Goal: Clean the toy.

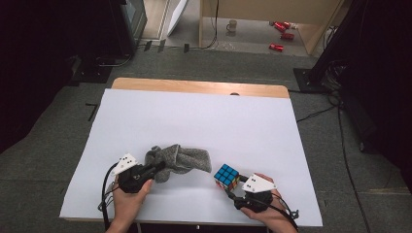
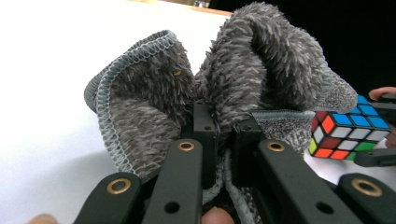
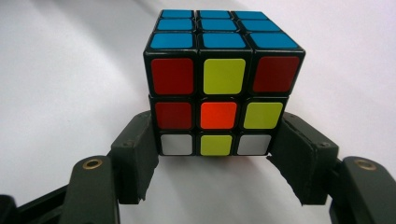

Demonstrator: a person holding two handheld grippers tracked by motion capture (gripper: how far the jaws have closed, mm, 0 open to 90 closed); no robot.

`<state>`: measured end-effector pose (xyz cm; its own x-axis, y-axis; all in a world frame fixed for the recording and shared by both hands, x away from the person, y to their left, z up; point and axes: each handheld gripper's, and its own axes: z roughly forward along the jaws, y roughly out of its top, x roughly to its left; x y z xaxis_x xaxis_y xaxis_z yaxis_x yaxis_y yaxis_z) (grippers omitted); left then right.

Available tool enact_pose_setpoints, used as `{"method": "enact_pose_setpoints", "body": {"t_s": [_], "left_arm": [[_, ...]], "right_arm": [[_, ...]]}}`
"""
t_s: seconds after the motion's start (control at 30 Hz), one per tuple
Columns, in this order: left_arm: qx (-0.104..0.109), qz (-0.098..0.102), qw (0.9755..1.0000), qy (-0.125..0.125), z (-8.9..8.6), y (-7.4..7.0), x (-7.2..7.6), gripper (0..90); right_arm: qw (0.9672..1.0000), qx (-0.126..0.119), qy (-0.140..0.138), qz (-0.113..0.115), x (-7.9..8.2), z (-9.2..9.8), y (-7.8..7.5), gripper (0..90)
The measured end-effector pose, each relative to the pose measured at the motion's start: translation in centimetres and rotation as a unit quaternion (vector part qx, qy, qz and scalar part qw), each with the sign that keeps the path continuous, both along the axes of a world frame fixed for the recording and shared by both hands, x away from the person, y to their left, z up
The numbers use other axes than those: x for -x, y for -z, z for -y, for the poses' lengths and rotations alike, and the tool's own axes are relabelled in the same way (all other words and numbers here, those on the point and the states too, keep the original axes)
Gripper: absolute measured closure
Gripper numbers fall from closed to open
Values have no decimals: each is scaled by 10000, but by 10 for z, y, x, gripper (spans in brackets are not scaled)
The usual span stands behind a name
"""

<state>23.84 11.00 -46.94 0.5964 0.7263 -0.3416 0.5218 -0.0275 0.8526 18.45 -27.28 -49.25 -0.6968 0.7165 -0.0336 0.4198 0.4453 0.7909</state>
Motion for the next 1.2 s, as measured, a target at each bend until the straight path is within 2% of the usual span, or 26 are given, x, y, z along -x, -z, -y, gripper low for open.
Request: {"method": "enact_pose_setpoints", "body": {"t_s": [0.23, 0.43, 0.6, 0.93, 1.07, 1.2], "left_arm": [[-47, -20, 10000, -3, 0, 1, 0, 848], [-50, -18, 10000, 41, 1, 1, 0, 848], [-49, -6, 10000, 60, 1, 1, 1, 848], [-36, -2, 10000, 58, 0, 1, 1, 848], [-39, 2, 10000, 75, 1, 1, 1, 848], [-23, 13, 10000, 86, 1, 1, 2, 848]], "right_arm": [[10000, -27, -75, -9, -1, 0, 0, 348], [9999, -122, -14, 14, -1, -2, -1, 319], [9999, -131, 14, 75, -1, -4, -2, 333], [9991, -387, 154, 65, 0, 2, -8, 342], [9987, -468, 177, 122, -1, 0, -9, 345], [9988, -356, 213, 278, 0, -3, -12, 350]]}}
